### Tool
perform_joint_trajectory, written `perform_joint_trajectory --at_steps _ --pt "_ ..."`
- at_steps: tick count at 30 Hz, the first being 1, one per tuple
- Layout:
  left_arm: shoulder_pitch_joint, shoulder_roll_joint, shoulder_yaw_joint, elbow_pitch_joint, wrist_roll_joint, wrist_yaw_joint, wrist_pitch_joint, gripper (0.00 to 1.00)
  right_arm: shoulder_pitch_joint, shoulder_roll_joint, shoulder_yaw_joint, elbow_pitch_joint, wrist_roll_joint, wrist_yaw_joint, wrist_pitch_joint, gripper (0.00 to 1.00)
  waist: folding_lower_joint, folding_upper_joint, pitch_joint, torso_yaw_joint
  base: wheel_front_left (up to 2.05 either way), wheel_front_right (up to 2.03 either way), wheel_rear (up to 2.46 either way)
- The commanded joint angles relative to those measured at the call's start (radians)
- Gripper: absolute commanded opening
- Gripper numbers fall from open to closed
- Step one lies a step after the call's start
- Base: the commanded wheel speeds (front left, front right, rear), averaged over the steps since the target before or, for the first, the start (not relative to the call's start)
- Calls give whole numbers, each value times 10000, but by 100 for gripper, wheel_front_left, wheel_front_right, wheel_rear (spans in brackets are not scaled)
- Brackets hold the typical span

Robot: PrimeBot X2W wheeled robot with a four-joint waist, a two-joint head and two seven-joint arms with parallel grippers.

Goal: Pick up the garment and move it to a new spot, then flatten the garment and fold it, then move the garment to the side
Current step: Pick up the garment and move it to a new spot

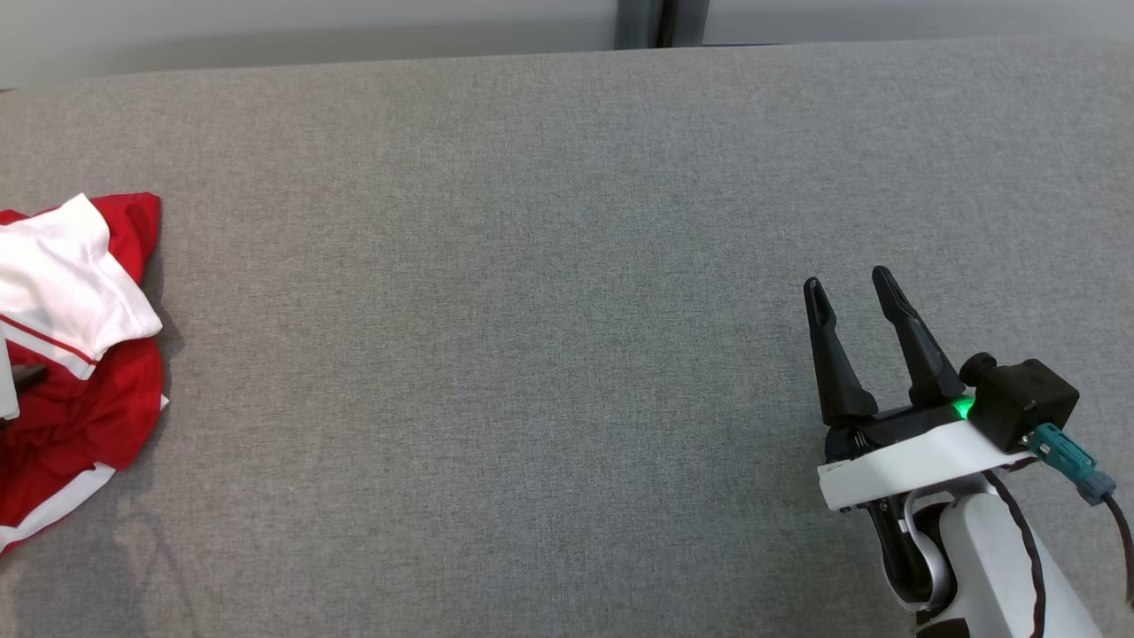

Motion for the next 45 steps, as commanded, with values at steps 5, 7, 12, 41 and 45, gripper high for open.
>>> perform_joint_trajectory --at_steps 5,7,12,41,45 --pt "52 60 -136 -107 -286 -10 -287 0 -49 -72 28 32 69 23 -18 100 0 0 -208 95 0 0 0" --pt "-13 103 -221 -307 -341 -10 -458 0 2 -69 36 53 73 23 -18 100 0 0 -283 125 0 0 0" --pt "-234 96 -485 -1120 -656 -10 -838 0 166 -71 10 117 103 23 -18 100 0 0 -562 224 0 0 0" --pt "-2474 -2300 -2841 -5490 -1738 -2 -2879 0 781 -71 -227 88 699 23 -18 100 0 0 -2165 -2090 0 0 0" --pt "-3127 -3376 -2415 -5442 -1996 71 -4001 0 800 -66 -409 54 614 23 -18 100 0 0 -2093 -2309 0 0 0"
